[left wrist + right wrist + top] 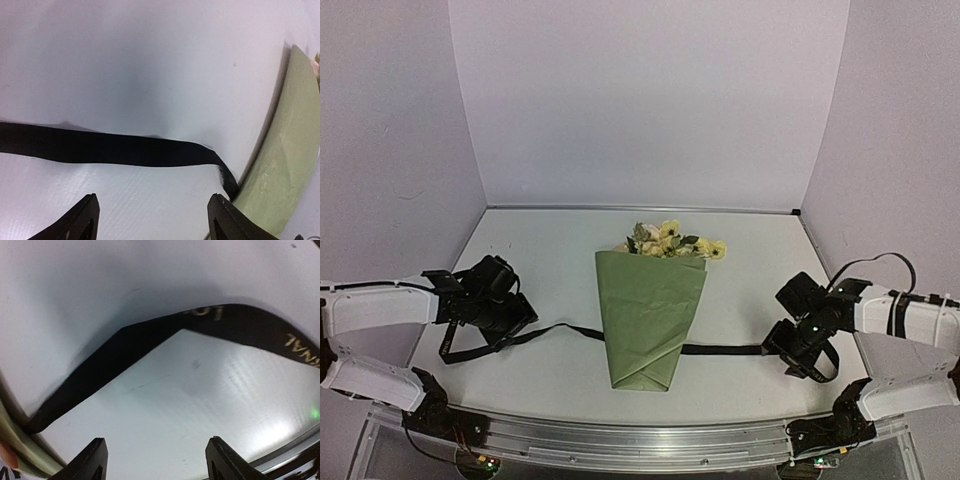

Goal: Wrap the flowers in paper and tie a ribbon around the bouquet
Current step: Place the folded bouquet on the ribbon, then pick up the ribbon at the center of the board.

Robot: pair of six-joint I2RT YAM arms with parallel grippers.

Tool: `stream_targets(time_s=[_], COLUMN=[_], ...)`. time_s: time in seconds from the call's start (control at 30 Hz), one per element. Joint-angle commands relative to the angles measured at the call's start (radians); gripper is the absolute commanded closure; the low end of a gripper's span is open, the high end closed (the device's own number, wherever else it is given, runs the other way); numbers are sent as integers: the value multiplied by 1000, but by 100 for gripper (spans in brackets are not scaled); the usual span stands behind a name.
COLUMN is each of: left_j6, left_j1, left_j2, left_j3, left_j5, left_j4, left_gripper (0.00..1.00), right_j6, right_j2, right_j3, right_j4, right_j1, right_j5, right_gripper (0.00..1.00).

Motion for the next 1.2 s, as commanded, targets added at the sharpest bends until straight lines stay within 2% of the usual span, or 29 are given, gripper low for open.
stream_targets(time_s=[0.0,0.27,0.4,0.57,0.7,0.8,1.17], left_j6=[-219,-460,-505,-461,-392,-329,-148], left_j1=[11,14,22,93,169,222,302], left_j2=[-125,-98,-49,33,104,165,321], left_j3=[-38,-45,-46,-60,-34,-24,21], left_j5=[-177,-147,-149,-145,-166,-164,-183], left_j4=[-236,-384,-383,-285,-248,-209,-72], left_gripper=[20,18,15,8,9,18,75], right_j6=[80,60,50,23,13,4,-57], right_j2=[-96,-134,-150,-166,-173,-159,20], right_j3=[-81,-111,-129,-145,-162,-170,-92], right_j4=[-85,-94,-94,-94,-94,-93,-2], right_j1=[-42,-98,-125,-153,-189,-214,-288], right_j5=[139,147,136,116,107,106,48], right_gripper=[23,14,12,8,6,4,2])
